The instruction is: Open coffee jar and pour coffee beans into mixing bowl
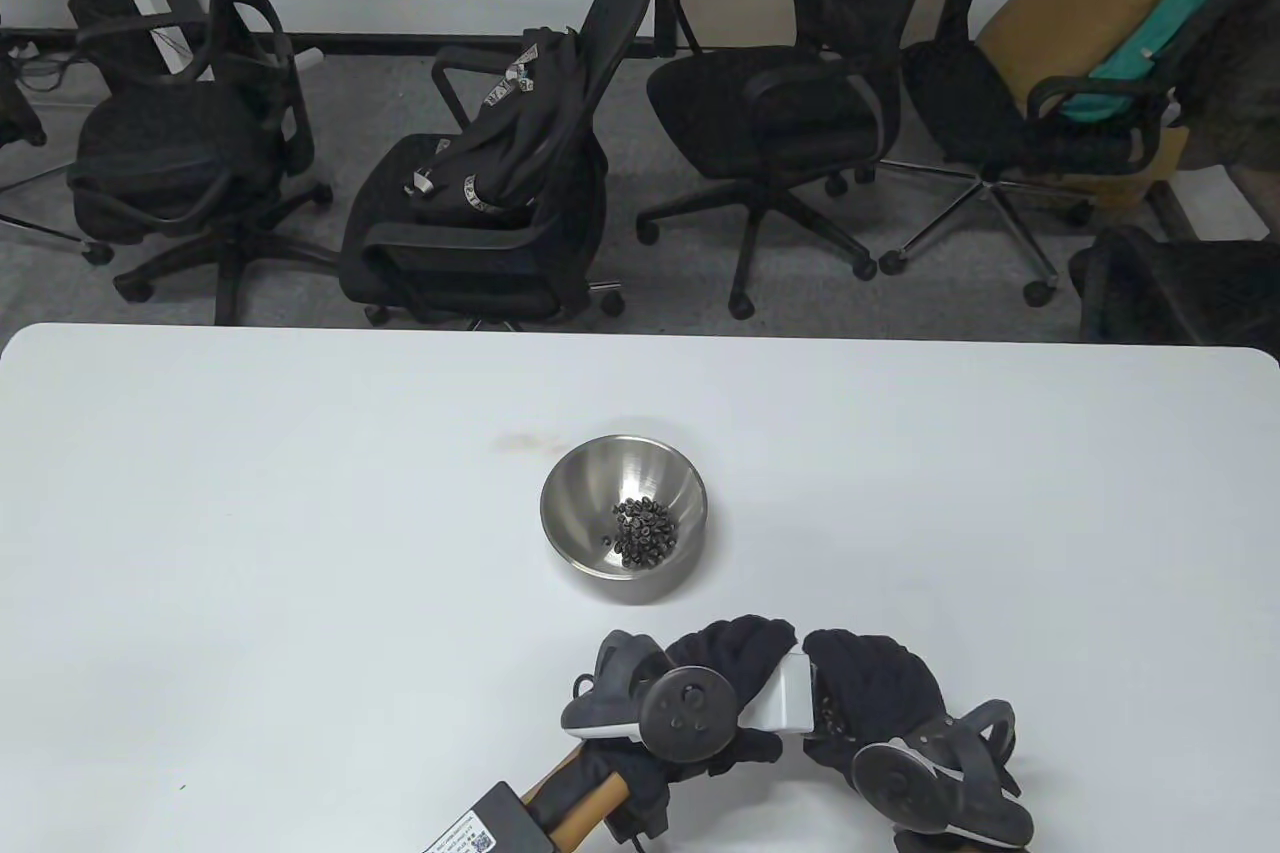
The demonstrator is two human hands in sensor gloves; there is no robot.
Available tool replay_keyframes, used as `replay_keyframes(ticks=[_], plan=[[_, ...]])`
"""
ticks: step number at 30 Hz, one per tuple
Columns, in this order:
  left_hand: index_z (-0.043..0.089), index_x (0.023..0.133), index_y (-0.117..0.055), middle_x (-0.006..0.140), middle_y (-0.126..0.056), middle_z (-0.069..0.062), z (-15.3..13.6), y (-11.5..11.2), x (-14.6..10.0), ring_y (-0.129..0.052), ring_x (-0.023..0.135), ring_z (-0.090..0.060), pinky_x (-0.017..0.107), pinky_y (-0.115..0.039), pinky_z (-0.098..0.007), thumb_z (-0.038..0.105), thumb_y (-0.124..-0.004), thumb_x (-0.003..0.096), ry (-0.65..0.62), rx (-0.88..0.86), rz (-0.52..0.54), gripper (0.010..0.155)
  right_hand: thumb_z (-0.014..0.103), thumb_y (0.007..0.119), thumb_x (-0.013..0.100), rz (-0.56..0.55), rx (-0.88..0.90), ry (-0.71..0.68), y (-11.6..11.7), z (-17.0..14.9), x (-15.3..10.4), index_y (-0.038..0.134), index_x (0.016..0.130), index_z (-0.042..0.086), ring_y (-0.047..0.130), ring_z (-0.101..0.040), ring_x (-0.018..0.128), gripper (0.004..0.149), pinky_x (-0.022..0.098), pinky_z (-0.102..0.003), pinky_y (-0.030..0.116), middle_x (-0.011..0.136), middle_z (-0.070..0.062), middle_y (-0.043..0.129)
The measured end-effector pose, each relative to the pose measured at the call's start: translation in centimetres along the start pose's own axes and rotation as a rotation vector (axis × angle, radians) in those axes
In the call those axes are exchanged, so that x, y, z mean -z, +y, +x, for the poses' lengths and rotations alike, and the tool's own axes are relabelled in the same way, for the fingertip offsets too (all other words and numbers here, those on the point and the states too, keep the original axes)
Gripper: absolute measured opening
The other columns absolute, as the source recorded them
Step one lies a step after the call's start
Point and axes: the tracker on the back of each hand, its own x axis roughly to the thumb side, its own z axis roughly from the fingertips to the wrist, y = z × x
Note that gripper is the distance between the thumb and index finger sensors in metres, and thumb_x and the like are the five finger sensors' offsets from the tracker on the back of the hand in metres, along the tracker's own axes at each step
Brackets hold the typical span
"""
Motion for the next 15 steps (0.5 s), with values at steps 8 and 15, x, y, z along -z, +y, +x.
replay_keyframes(ticks=[8, 15], plan=[[0.012, 0.120, -0.045, 0.119, -0.058, -0.015, 0.1, 0.0, -0.3, -0.073, 0.106, -0.042, 0.075, -0.068, -0.061, 0.045, -0.096, 0.0473, -0.022, 0.059, 0.033, 0.095, 0.044, 0.098, 0.039, -0.003, 0.002, 0.005, -0.1, -0.2, -0.1, 0.052, 0.110, 0.009, 0.069, -0.040, 0.088, 0.091, 0.069, -0.058, 0.066, 0.104, -0.020, 0.066], [-0.012, 0.117, -0.048, 0.109, -0.063, -0.038, -1.7, 0.4, -0.9, -0.081, 0.089, -0.053, 0.064, -0.077, -0.058, 0.074, -0.068, 0.0526, 0.285, -0.382, 0.160, 0.109, 0.044, 0.098, 0.039, -0.020, -0.032, 0.031, -0.2, -0.2, -0.1, 0.052, 0.110, 0.008, 0.069, -0.040, 0.087, 0.091, 0.068, -0.059, 0.066, 0.104, -0.021, 0.066]])
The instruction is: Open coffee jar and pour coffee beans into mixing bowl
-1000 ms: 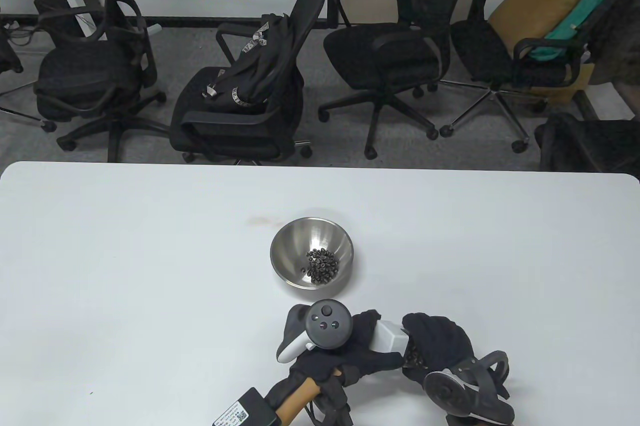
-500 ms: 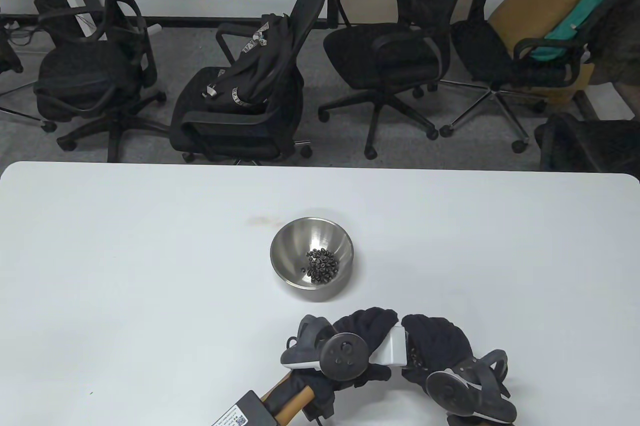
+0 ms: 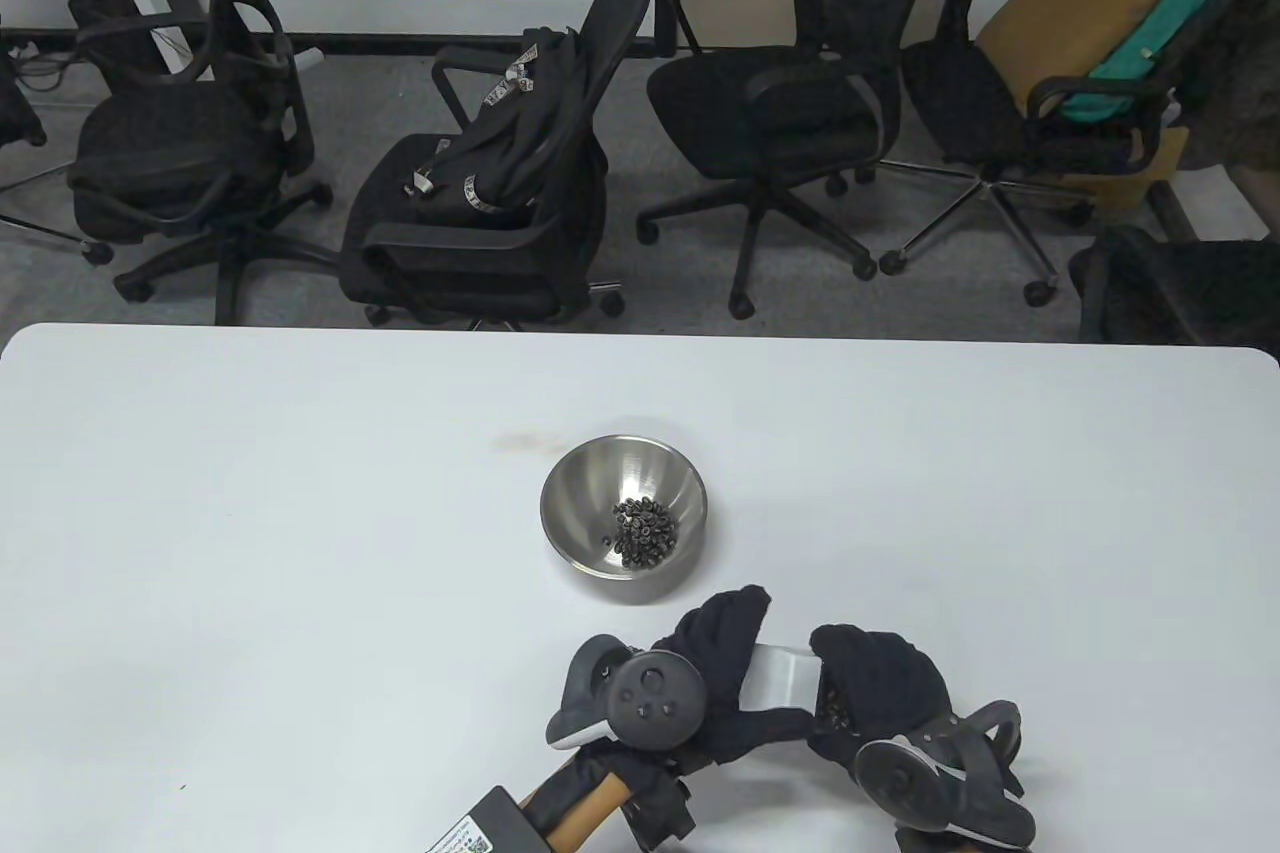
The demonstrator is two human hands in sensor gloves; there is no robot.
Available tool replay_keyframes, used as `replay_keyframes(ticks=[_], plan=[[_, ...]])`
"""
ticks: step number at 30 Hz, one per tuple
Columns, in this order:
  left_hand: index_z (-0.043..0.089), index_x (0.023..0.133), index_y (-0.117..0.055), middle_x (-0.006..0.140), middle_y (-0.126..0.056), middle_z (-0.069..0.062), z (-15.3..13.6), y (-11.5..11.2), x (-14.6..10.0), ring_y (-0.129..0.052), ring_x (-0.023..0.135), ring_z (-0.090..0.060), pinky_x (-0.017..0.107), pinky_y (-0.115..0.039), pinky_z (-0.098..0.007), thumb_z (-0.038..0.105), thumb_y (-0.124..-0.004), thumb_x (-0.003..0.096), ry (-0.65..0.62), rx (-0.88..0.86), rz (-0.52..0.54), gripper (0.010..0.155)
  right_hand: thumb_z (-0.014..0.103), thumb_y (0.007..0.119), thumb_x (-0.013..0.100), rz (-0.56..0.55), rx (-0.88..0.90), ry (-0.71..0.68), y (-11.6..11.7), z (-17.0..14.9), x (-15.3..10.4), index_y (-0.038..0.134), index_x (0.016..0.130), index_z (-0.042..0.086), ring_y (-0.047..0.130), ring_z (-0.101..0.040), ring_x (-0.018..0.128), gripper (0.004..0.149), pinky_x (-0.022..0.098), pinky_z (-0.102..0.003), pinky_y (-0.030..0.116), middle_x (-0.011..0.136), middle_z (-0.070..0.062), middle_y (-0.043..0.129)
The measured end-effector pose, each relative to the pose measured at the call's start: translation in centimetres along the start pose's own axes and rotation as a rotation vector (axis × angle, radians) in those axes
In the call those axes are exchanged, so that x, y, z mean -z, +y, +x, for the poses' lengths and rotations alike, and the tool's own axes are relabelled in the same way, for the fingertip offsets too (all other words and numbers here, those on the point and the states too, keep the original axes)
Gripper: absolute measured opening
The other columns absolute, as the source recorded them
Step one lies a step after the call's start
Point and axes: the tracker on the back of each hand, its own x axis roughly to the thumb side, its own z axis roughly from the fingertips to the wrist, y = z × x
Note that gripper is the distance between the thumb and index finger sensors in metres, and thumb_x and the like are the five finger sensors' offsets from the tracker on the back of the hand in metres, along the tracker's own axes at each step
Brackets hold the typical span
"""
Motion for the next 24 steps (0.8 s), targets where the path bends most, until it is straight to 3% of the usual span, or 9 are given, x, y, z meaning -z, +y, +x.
replay_keyframes(ticks=[2, 6, 17, 24], plan=[[-0.015, 0.116, -0.050, 0.106, -0.066, -0.039, -0.7, -0.3, 0.2, -0.084, 0.086, -0.053, 0.061, -0.079, -0.056, 0.074, -0.070, 0.0531, 0.121, -0.125, -0.106, 0.111, 0.044, 0.098, 0.039, -0.001, -0.009, -0.001, 0.0, 0.2, 0.0, 0.052, 0.110, 0.008, 0.069, -0.040, 0.087, 0.091, 0.068, -0.059, 0.066, 0.104, -0.021, 0.066], [-0.018, 0.112, -0.055, 0.099, -0.072, -0.039, -1.4, -1.0, 0.5, -0.089, 0.077, -0.049, 0.056, -0.083, -0.053, 0.072, -0.078, 0.0522, 0.199, -0.218, -0.171, 0.110, 0.044, 0.098, 0.040, -0.007, -0.016, -0.002, 0.0, 0.4, 0.0, 0.052, 0.110, 0.008, 0.069, -0.040, 0.087, 0.091, 0.068, -0.059, 0.066, 0.104, -0.021, 0.066], [-0.016, 0.112, -0.054, 0.098, -0.072, -0.036, -1.2, -1.3, 0.7, -0.089, 0.078, -0.046, 0.057, -0.082, -0.052, 0.060, -0.088, 0.0536, 0.155, -0.204, -0.193, 0.102, 0.044, 0.098, 0.039, 0.001, -0.019, -0.016, 0.1, 0.5, 0.1, 0.052, 0.110, 0.009, 0.069, -0.040, 0.087, 0.091, 0.068, -0.058, 0.066, 0.104, -0.021, 0.066], [-0.011, 0.115, -0.050, 0.105, -0.067, -0.033, -0.6, -1.0, 0.7, -0.084, 0.086, -0.049, 0.062, -0.078, -0.056, 0.053, -0.092, 0.0526, 0.083, -0.130, -0.208, 0.099, 0.045, 0.098, 0.039, 0.011, 0.009, -0.025, 0.1, 0.4, 0.0, 0.052, 0.110, 0.008, 0.070, -0.040, 0.087, 0.092, 0.068, -0.058, 0.066, 0.103, -0.021, 0.066]])
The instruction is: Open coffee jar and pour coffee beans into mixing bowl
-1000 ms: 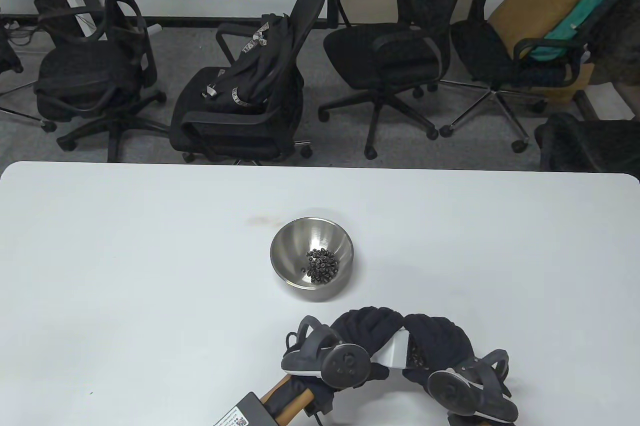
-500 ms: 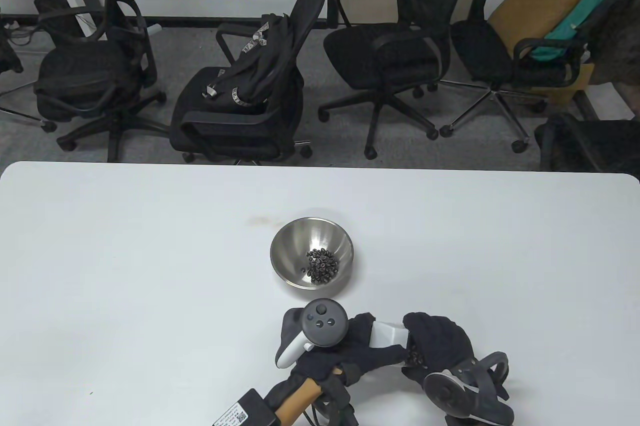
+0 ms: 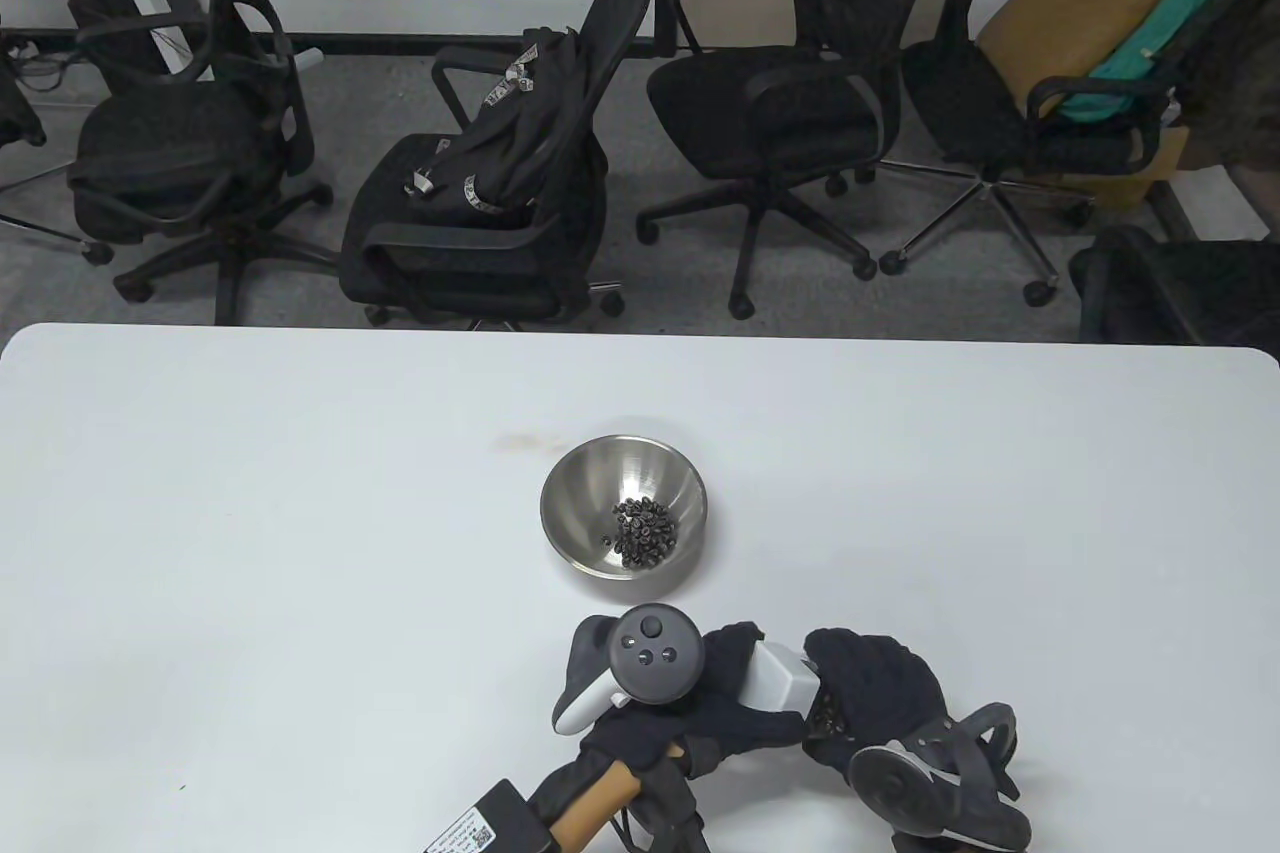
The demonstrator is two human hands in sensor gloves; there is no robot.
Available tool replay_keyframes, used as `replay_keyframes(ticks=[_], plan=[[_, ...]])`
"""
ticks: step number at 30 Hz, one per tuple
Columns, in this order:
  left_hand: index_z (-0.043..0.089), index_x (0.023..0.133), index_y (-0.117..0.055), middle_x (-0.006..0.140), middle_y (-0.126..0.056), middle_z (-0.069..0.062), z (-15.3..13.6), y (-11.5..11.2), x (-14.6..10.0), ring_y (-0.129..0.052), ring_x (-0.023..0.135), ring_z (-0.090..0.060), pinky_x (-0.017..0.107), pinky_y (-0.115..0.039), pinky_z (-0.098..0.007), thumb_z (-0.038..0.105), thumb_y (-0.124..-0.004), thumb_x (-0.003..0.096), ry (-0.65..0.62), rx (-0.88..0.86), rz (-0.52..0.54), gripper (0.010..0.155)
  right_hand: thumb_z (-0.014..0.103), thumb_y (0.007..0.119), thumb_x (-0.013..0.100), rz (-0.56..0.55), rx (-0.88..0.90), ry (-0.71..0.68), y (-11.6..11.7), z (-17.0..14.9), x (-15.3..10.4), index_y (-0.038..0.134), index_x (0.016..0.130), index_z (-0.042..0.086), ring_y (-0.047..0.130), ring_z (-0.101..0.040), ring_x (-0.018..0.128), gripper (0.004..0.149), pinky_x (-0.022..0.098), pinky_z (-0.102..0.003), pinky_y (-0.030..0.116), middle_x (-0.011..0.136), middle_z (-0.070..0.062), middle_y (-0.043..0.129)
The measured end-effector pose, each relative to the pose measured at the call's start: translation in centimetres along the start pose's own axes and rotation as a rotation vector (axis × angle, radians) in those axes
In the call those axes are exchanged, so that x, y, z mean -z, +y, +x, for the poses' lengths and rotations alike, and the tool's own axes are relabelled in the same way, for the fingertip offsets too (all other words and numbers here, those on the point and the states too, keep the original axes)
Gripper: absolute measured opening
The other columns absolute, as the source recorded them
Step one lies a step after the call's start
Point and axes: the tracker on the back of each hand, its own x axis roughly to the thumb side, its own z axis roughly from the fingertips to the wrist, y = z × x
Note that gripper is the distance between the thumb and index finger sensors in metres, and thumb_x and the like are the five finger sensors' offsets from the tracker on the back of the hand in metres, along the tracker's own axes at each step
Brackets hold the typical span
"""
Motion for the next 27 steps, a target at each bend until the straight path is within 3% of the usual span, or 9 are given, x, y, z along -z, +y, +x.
replay_keyframes(ticks=[4, 7, 11, 20, 27], plan=[[-0.005, 0.118, -0.046, 0.112, -0.060, -0.030, 1.0, 0.0, -0.1, -0.077, 0.096, -0.050, 0.068, -0.073, -0.061, 0.043, -0.096, 0.0517, -0.096, 0.179, -0.048, 0.097, 0.045, 0.098, 0.039, 0.030, 0.034, -0.020, 0.2, -0.1, 0.0, 0.052, 0.110, 0.007, 0.070, -0.040, 0.087, 0.092, 0.068, -0.058, 0.067, 0.103, -0.021, 0.067], [-0.001, 0.119, -0.046, 0.113, -0.060, -0.027, 2.1, -0.3, -0.4, -0.076, 0.098, -0.049, 0.069, -0.073, -0.061, 0.042, -0.097, 0.0508, -0.148, 0.387, -0.028, 0.096, 0.046, 0.097, 0.039, 0.042, 0.063, -0.032, 0.3, -0.3, 0.1, 0.053, 0.109, 0.008, 0.071, -0.039, 0.087, 0.092, 0.068, -0.057, 0.068, 0.103, -0.021, 0.067], [-0.001, 0.119, -0.048, 0.113, -0.061, -0.027, 2.5, -0.7, -0.7, -0.076, 0.099, -0.049, 0.070, -0.073, -0.060, 0.041, -0.097, 0.0497, -0.180, 0.433, -0.001, 0.095, 0.046, 0.098, 0.038, 0.038, 0.064, -0.029, 0.1, -0.5, 0.0, 0.054, 0.109, 0.009, 0.071, -0.038, 0.087, 0.092, 0.068, -0.057, 0.068, 0.103, -0.020, 0.068], [-0.002, 0.118, -0.049, 0.112, -0.062, -0.027, 3.6, -1.1, -1.4, -0.077, 0.099, -0.047, 0.073, -0.073, -0.058, 0.041, -0.097, 0.0473, -0.398, 0.678, 0.023, 0.096, 0.048, 0.099, 0.035, 0.066, 0.153, -0.033, -0.3, -1.1, 0.3, 0.059, 0.107, 0.009, 0.075, -0.035, 0.084, 0.091, 0.067, -0.054, 0.071, 0.099, -0.018, 0.074], [0.002, 0.119, -0.048, 0.114, -0.061, -0.024, 3.1, -1.2, -1.3, -0.077, 0.101, -0.044, 0.074, -0.072, -0.057, 0.043, -0.096, 0.0480, -0.350, 0.678, 0.016, 0.095, 0.048, 0.099, 0.036, 0.083, 0.123, -0.039, 0.4, -1.0, 0.3, 0.057, 0.108, 0.010, 0.075, -0.035, 0.085, 0.091, 0.067, -0.054, 0.071, 0.100, -0.018, 0.073]])
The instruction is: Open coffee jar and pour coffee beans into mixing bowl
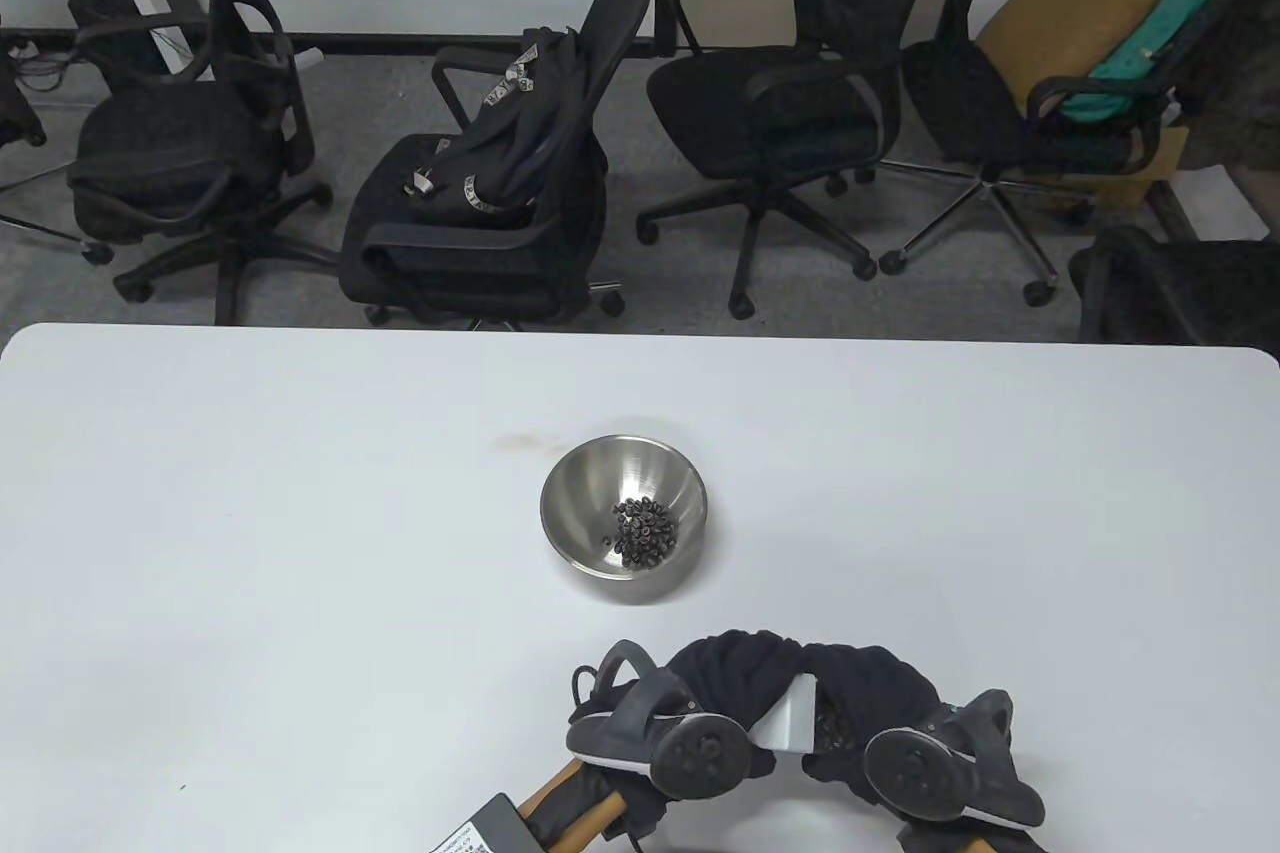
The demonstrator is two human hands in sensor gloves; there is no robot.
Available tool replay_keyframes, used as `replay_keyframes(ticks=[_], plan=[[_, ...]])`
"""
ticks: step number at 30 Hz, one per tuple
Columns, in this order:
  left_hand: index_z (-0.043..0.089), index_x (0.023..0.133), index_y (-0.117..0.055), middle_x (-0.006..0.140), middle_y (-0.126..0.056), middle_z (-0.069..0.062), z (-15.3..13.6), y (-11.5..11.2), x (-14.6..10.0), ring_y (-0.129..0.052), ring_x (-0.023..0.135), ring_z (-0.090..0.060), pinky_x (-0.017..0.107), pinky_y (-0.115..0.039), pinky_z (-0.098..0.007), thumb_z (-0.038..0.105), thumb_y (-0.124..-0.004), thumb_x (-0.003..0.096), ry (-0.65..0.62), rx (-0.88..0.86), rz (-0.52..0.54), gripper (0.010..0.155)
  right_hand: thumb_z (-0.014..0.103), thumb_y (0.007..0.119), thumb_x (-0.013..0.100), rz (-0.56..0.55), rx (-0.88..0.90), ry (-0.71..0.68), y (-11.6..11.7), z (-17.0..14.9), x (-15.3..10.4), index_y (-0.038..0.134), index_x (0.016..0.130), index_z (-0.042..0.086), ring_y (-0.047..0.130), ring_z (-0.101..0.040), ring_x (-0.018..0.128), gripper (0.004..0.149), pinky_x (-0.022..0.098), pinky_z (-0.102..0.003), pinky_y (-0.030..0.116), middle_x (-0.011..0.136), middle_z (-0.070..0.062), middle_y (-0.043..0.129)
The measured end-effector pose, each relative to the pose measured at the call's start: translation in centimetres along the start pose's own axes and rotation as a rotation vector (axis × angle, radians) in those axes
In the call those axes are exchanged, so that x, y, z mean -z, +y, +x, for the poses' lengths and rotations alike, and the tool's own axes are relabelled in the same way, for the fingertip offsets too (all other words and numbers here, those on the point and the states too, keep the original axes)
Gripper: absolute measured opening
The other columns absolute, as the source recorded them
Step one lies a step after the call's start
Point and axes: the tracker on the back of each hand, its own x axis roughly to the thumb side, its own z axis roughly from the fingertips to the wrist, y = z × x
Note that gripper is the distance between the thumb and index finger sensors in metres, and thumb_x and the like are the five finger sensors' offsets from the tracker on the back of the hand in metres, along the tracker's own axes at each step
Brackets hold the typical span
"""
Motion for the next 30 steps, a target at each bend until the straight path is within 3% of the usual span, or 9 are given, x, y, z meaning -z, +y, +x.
replay_keyframes(ticks=[4, 8, 15, 23, 30], plan=[[0.003, 0.120, -0.048, 0.115, -0.062, -0.023, -0.3, -0.1, -0.3, -0.078, 0.101, -0.044, 0.073, -0.072, -0.059, 0.046, -0.094, 0.0496, 0.040, -0.012, 0.070, 0.094, 0.047, 0.098, 0.038, -0.007, 0.014, 0.030, 0.2, -0.4, 0.1, 0.054, 0.109, 0.011, 0.074, -0.035, 0.088, 0.091, 0.068, -0.056, 0.070, 0.104, -0.017, 0.070], [0.000, 0.120, -0.046, 0.115, -0.059, -0.027, -1.3, 0.5, -1.3, -0.074, 0.101, -0.048, 0.072, -0.070, -0.061, 0.051, -0.082, 0.0560, 0.103, -0.074, 0.134, 0.089, 0.046, 0.097, 0.039, -0.039, 0.046, 0.094, 0.1, -1.4, 0.0, 0.053, 0.110, 0.010, 0.074, -0.036, 0.089, 0.091, 0.068, -0.056, 0.070, 0.105, -0.018, 0.068], [0.001, 0.118, -0.052, 0.112, -0.064, -0.026, -4.0, -0.2, -5.9, -0.078, 0.097, -0.047, 0.070, -0.072, -0.060, 0.052, -0.079, 0.0573, 0.205, -0.218, 0.277, 0.083, 0.042, 0.097, 0.041, -0.096, 0.208, 0.285, 0.3, -4.2, -0.1, 0.049, 0.110, 0.007, 0.074, -0.039, 0.092, 0.092, 0.068, -0.058, 0.070, 0.106, -0.022, 0.064], [0.001, 0.117, -0.053, 0.112, -0.064, -0.027, -4.9, -1.4, -6.5, -0.079, 0.097, -0.048, 0.070, -0.072, -0.060, 0.051, -0.079, 0.0571, 0.217, -0.266, 0.212, 0.082, 0.039, 0.097, 0.042, -0.114, 0.356, 0.492, 0.5, -6.6, 1.0, 0.046, 0.109, 0.000, 0.074, -0.045, 0.092, 0.093, 0.065, -0.057, 0.074, 0.106, -0.029, 0.059], [0.001, 0.117, -0.054, 0.112, -0.065, -0.026, -5.3, -1.4, -6.9, -0.079, 0.097, -0.048, 0.070, -0.072, -0.059, 0.050, -0.080, 0.0572, 0.235, -0.283, 0.213, 0.082, 0.038, 0.098, 0.042, -0.131, 0.336, 0.584, 0.3, -7.8, 5.0, 0.045, 0.107, -0.002, 0.078, -0.045, 0.089, 0.094, 0.062, -0.049, 0.083, 0.104, -0.031, 0.059]])
